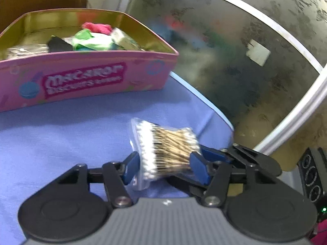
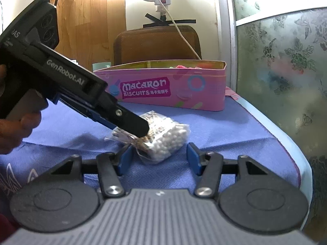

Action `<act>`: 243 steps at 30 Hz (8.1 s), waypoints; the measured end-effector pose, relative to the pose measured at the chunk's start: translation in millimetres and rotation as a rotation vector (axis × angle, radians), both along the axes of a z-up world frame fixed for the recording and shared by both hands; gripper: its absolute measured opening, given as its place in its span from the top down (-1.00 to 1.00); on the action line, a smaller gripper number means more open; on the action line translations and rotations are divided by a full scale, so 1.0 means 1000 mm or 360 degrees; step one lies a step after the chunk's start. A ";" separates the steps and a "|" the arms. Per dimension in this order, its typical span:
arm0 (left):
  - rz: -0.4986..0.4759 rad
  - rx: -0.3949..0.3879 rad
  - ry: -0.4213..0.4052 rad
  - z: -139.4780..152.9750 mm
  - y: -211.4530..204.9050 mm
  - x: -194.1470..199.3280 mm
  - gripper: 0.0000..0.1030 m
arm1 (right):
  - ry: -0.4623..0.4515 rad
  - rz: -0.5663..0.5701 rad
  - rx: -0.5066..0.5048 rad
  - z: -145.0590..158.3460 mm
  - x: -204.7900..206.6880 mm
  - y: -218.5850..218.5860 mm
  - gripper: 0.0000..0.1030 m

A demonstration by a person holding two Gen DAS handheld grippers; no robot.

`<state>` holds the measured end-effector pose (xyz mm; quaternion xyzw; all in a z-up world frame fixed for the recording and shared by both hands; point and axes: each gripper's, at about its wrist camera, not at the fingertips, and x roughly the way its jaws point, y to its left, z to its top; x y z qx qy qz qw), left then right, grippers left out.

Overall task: Organize soft objects
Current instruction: 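Carry the cotton swab bag into the tin and open the right tool, then pull both tools back from the tin toward the white wipes pack, then lower the right tool onto the white wipes pack and close it, then lift the wipes pack with the right tool and carry it toward the tin, then lower the wipes pack into the tin and open the right tool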

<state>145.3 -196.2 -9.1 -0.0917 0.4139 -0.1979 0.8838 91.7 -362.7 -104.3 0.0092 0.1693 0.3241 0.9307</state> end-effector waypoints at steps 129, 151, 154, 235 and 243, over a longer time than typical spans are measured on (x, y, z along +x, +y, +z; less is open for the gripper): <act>0.1637 0.0749 -0.0126 0.020 0.296 -0.126 -0.91 | 0.0193 0.0525 -0.0302 0.063 0.028 0.315 -0.74; 0.1893 0.0537 -0.0164 0.018 0.320 -0.144 -0.89 | 0.0390 0.0419 -0.0206 0.078 0.115 0.425 -0.85; 0.1891 0.0531 -0.0167 0.018 0.321 -0.143 -0.89 | 0.0379 0.0409 -0.0258 0.076 0.122 0.440 -0.92; 0.0188 0.0155 -0.0141 0.007 0.013 -0.021 -0.40 | 0.0027 0.0074 -0.0201 0.018 0.005 0.024 -0.05; 0.0237 0.0091 -0.0052 0.015 0.022 -0.013 -0.48 | -0.0040 -0.0004 -0.0195 0.010 0.013 0.008 -0.36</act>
